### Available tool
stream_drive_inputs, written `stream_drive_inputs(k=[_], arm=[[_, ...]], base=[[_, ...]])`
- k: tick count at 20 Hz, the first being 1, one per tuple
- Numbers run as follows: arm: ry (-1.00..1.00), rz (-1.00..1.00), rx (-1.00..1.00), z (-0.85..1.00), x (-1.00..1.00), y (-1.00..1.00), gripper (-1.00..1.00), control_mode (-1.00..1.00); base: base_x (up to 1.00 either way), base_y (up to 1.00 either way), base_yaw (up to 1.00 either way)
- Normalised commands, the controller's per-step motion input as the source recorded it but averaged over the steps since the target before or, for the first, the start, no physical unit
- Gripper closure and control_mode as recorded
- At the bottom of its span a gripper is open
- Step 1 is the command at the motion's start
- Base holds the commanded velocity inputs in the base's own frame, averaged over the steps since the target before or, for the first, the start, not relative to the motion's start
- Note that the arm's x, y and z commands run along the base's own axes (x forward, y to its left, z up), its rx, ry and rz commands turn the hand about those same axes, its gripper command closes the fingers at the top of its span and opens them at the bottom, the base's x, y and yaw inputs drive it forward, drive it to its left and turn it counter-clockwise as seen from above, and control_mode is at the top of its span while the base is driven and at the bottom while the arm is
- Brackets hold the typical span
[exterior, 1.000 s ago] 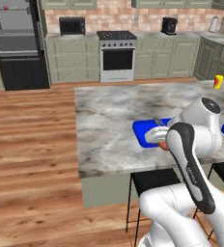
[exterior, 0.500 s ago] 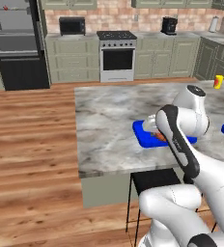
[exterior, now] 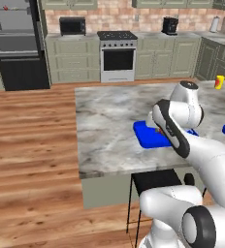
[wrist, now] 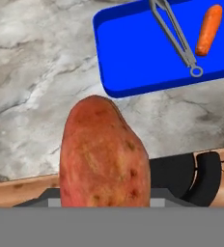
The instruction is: Gather the carrot and sweet potato from the fridge and place them on a tray on the dining counter. Then gather the fishs from the fridge and place them on the other tray.
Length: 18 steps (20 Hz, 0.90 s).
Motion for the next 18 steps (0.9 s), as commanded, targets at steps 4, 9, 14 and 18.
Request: stream_drive_inputs(k=[4, 9, 14, 18], arm=[[0.02, -0.04, -0.03, -0.23, 0.28, -0.16, 1.0, -1.0], [0.02, -0.02, 0.0, -0.22, 0.41, -0.22, 1.0, -1.0], [0.03, 0.0, 0.0, -0.26, 0.44, -0.14, 1.0, -1.0], [0.06, -0.01, -0.01, -0.23, 0.46, -0.05, 1.0, -1.0]], base=[[0.0, 0.0, 0.0], [0.0, 0.0, 0.0], [0.0, 0.0, 0.0], [0.0, 0.0, 0.0]])
